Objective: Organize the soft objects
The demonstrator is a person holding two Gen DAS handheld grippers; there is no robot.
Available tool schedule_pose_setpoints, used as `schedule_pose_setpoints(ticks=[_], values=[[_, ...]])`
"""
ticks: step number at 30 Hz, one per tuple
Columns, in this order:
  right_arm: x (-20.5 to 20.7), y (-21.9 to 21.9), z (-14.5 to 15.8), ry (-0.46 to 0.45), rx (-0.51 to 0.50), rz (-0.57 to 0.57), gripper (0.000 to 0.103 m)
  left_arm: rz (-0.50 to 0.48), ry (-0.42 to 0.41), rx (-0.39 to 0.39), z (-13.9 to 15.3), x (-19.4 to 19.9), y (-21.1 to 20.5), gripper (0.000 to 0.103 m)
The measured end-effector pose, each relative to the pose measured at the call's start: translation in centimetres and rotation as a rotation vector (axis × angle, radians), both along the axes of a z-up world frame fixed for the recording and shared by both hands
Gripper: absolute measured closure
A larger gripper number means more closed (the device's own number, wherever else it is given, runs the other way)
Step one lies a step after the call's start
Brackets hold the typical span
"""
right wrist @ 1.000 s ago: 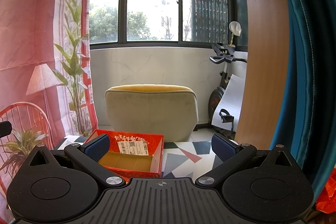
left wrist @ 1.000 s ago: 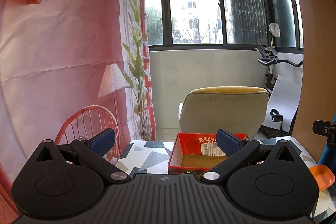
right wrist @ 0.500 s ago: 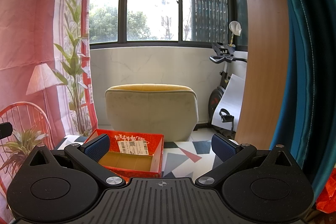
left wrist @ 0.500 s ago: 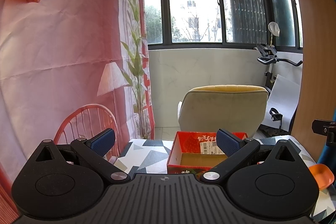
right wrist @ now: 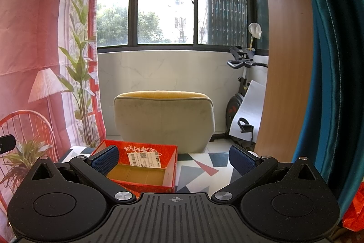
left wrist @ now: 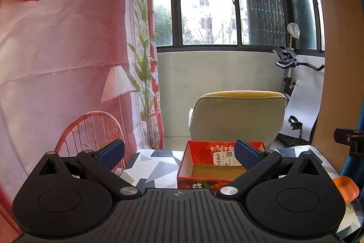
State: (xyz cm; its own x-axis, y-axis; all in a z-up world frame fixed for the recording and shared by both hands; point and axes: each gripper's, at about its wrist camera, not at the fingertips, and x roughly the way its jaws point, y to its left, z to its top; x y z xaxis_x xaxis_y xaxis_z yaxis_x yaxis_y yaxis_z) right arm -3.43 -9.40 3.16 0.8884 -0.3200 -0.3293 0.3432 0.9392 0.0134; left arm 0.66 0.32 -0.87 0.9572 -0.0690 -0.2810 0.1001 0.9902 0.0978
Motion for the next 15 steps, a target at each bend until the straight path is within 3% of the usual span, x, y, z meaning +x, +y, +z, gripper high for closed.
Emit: schedule_pose_setpoints(ticks=[15], values=[[-0.01,0.0,-0.18,-0.004,0.002,0.004,0.0,-0.013,0.009,-0.011,0.17,0.22,0.15,0.0]])
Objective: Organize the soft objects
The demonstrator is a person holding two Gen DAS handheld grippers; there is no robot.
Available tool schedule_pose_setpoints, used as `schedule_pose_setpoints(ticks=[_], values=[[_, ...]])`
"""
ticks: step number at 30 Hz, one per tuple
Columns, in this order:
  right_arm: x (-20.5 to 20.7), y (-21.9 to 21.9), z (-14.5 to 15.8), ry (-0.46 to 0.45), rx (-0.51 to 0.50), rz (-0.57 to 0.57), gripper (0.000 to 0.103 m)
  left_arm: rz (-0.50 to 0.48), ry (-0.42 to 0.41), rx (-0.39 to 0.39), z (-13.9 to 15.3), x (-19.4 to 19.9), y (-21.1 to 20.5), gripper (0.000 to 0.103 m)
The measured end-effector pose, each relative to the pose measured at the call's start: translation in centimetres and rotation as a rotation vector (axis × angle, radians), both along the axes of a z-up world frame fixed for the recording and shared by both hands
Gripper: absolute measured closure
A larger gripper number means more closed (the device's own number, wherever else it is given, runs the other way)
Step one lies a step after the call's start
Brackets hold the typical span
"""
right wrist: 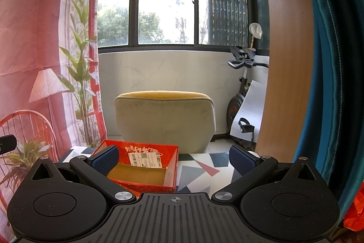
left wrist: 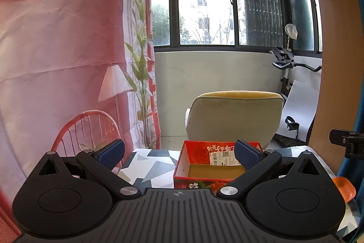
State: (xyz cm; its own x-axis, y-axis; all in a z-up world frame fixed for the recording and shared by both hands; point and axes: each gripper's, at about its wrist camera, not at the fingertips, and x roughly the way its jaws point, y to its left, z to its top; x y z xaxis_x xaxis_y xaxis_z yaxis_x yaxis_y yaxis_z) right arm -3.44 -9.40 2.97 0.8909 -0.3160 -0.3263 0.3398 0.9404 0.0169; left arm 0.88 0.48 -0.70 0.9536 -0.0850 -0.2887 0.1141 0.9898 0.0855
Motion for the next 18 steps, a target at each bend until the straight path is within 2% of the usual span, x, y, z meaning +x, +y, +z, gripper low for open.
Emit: schedule_pose_setpoints(ticks=[6,10,15,18], values=[[0.0,-0.1,-0.6,-0.008,0.03,0.022,0.0,0.011,0.009,-0.007,-0.3,0.4,0.3,0.0],[0.0,-1.0,-1.4,-0.072,0.085,0.063,0.0,0.023,0.005,0.01,-1.4,1.1,0.3,0.0],[1.1,-1.9,-4.3,-0.088,0.138,0.108,0.0,0.071,0.038,0.028,-3.7,2.9,0.8,0.0],[1.8,-2.0,-6.5,-0.119,0.137,0.107,0.0,0.085,0.07,0.034,-5.4,3.9,1.3,0.0]])
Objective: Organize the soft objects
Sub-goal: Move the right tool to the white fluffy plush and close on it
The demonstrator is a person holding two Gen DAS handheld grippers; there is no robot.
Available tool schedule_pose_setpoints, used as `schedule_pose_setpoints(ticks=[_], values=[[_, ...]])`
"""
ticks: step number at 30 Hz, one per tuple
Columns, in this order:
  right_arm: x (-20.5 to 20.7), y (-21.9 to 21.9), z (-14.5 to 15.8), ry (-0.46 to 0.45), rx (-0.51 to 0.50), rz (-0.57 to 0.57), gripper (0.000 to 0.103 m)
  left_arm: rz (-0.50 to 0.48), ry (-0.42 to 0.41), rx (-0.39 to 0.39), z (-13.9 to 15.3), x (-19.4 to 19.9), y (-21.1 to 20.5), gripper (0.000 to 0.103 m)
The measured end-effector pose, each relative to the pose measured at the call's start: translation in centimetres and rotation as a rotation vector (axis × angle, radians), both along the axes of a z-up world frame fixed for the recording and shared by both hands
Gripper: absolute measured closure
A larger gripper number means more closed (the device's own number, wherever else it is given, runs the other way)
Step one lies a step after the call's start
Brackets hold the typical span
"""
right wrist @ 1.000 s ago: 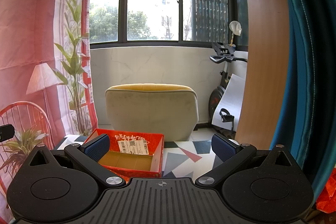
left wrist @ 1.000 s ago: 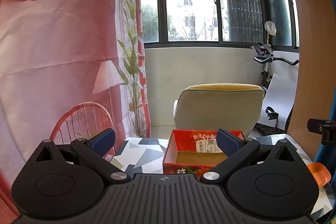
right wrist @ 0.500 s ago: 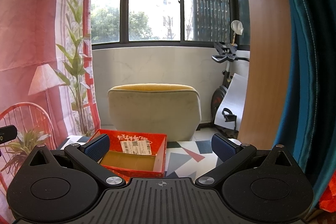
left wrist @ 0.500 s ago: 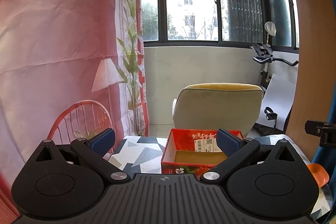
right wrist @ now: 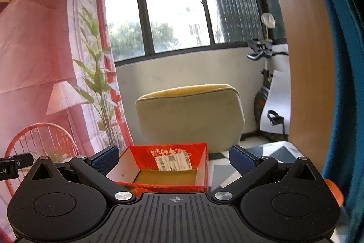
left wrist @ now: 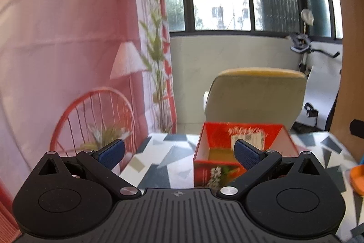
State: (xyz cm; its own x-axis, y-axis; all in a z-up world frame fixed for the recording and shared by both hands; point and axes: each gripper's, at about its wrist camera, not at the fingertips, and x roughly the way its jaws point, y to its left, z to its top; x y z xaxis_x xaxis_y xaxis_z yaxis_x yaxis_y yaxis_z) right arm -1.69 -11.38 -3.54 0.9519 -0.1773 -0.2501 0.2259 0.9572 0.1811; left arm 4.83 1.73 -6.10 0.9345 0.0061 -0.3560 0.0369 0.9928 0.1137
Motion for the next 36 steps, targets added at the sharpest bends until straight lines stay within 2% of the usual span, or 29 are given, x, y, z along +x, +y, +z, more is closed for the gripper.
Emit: schedule_pose_setpoints(ticks=[3,7,12,16,23,32,36], values=[[1.1,0.0,-2.1,0.019,0.007,-0.018,0.0,-0.019,0.049,0.006,-1.9,1.0,0.4,0.0],[2.6,-0.1,-5.0,0.103,0.047,0.03,0.0,-0.032,0.119,0.031,-5.2,2.6,1.1,0.0],[4.2,1.4,-8.8,0.218,-0.09,-0.008,0.0,-0.034,0.19,0.016,-8.7,3.9,2.6,0.001],[5.0,1.0,-11.8,0.268,-0.051,0.014,0.0,-0.032,0.228,0.017,-10.9,4.6,3.2,0.001],[5.9,1.2,-15.5,0.37,-0.031,0.073,0.001,-0.081,0.31,-0.065,-13.4,5.1,4.2,0.003],[6.7,2.4,-17.3,0.454,-0.037,0.164,0.001,-0.13,0.356,0.0,-14.9,5.0,3.0,0.003],[7.1,3.0,-18.0,0.482,-0.049,0.2,0.007,-0.16,0.374,0.014,-15.5,5.1,2.4,0.003]])
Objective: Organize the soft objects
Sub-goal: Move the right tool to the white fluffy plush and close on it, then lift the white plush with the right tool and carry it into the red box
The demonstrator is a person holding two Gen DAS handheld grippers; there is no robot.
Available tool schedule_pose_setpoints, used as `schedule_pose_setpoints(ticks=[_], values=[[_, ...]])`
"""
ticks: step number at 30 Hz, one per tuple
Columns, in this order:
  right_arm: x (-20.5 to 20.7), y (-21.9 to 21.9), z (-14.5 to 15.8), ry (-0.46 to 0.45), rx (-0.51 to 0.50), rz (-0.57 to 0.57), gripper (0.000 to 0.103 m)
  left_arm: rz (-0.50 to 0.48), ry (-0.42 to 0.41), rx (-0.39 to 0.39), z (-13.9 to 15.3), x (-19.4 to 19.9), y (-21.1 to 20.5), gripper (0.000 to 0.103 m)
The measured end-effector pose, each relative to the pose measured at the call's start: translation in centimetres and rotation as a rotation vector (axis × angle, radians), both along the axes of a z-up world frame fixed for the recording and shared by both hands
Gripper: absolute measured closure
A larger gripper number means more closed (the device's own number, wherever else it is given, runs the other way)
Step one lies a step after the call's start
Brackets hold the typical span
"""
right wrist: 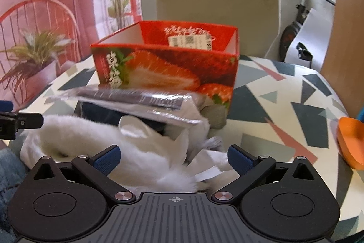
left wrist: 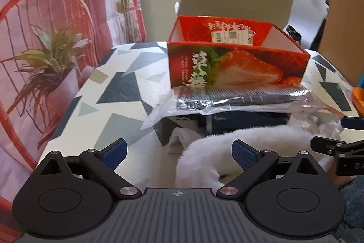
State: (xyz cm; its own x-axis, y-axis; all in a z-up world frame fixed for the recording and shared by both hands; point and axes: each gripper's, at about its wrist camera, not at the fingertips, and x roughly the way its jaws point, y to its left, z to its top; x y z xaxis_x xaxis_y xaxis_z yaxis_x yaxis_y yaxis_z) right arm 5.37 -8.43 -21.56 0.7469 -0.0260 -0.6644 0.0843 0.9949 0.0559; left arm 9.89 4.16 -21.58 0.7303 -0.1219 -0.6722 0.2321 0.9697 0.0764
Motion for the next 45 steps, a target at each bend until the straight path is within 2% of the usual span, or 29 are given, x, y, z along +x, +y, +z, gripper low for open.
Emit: schedule_pose_setpoints(ticks=[3,7,10,12,15,20,26,29,30,31,34,36,39,42,45], values=[[0.0,-0.2,-0.1,0.006,0.014,0.009,0.009,-0.001,0.016,0.007,-0.4,0.2,0.0,0.003],[0.0,-0.1,-0.1,0.009,0.021,0.027,0.018,-0.015,0.039,0.0,-0.8,0.3,-0.1,0.008],[0.0,0.2,-0.2,0.015,0.023,0.054,0.023,-0.025,0.049,-0.008,-1.0,0.2,0.0,0.014],[0.0,0.5,-0.2,0.016,0.02,0.073,0.024,-0.032,0.056,-0.016,-1.1,0.3,0.0,0.023],[0.0,0.8,-0.2,0.016,0.018,0.099,0.027,-0.041,0.072,-0.023,-1.4,0.3,0.0,0.026],[0.3,1.3,-0.7,0.041,0.019,0.132,0.036,-0.047,0.125,-0.027,-2.5,0.8,-0.1,0.028],[1.1,0.7,-1.7,0.084,0.041,0.104,0.046,-0.036,0.186,0.002,-4.1,1.7,-0.2,0.03],[1.3,0.4,-2.2,0.093,0.046,0.088,0.055,-0.011,0.211,0.005,-4.7,2.2,0.0,0.043],[1.4,0.3,-2.4,0.093,0.043,0.081,0.065,-0.004,0.22,0.001,-4.9,2.4,0.1,0.047],[1.4,0.2,-2.5,0.093,0.036,0.072,0.068,0.0,0.226,-0.006,-4.9,2.5,0.2,0.048],[1.5,-0.3,-2.7,0.093,0.053,0.058,0.071,-0.005,0.223,-0.018,-4.9,2.5,0.4,0.054],[1.4,-0.6,-2.8,0.09,0.064,0.052,0.075,-0.013,0.211,-0.02,-4.7,2.4,0.3,0.069],[1.3,-0.5,-2.5,0.077,0.069,0.056,0.08,-0.02,0.184,-0.018,-4.4,2.0,0.1,0.082],[1.1,-0.3,-2.2,0.061,0.067,0.072,0.082,-0.019,0.155,-0.018,-4.1,1.8,0.0,0.083],[1.4,0.1,-2.4,0.085,0.057,0.076,0.079,-0.022,0.179,-0.004,-4.5,2.0,-0.3,0.083]])
